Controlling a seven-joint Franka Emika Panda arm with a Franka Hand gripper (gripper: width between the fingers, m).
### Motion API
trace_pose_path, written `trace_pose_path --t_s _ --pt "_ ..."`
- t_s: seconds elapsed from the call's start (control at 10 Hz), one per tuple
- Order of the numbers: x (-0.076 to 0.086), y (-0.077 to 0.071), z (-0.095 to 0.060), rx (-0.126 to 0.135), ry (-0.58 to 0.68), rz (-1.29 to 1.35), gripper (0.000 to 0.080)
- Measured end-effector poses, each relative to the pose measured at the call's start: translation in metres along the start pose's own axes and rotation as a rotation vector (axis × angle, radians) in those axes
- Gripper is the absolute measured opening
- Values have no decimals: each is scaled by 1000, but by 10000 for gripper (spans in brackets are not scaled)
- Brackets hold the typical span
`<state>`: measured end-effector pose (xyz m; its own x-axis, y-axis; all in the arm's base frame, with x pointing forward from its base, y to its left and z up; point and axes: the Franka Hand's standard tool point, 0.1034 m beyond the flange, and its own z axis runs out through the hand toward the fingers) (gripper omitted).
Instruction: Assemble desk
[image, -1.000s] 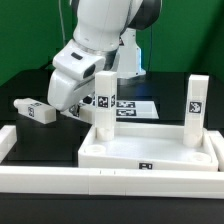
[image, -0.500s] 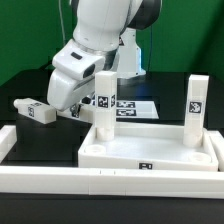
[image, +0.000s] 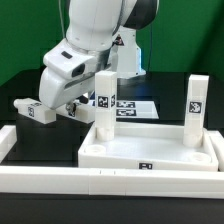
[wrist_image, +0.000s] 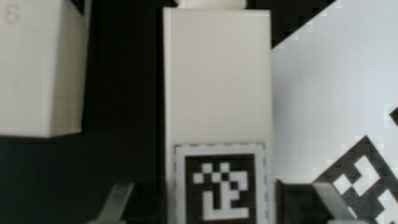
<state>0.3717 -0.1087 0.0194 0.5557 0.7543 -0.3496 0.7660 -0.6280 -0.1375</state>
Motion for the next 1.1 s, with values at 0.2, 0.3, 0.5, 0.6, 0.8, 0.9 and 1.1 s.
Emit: trace_pose_path --t_s 0.2,0.3,0.5,0.6,0.8,0.9,1.1 --pt "0 0 0 2 2 18 287" --pt "1 0 0 3 3 31 287" --pt "2 -1 0 4 5 178 287" --pt "2 -1 -1 6 7 245 287" --pt "-1 2 -1 38 25 458 287" --pt "-1 2 -1 38 25 486 287" --pt "1 2 -2 43 28 624 287"
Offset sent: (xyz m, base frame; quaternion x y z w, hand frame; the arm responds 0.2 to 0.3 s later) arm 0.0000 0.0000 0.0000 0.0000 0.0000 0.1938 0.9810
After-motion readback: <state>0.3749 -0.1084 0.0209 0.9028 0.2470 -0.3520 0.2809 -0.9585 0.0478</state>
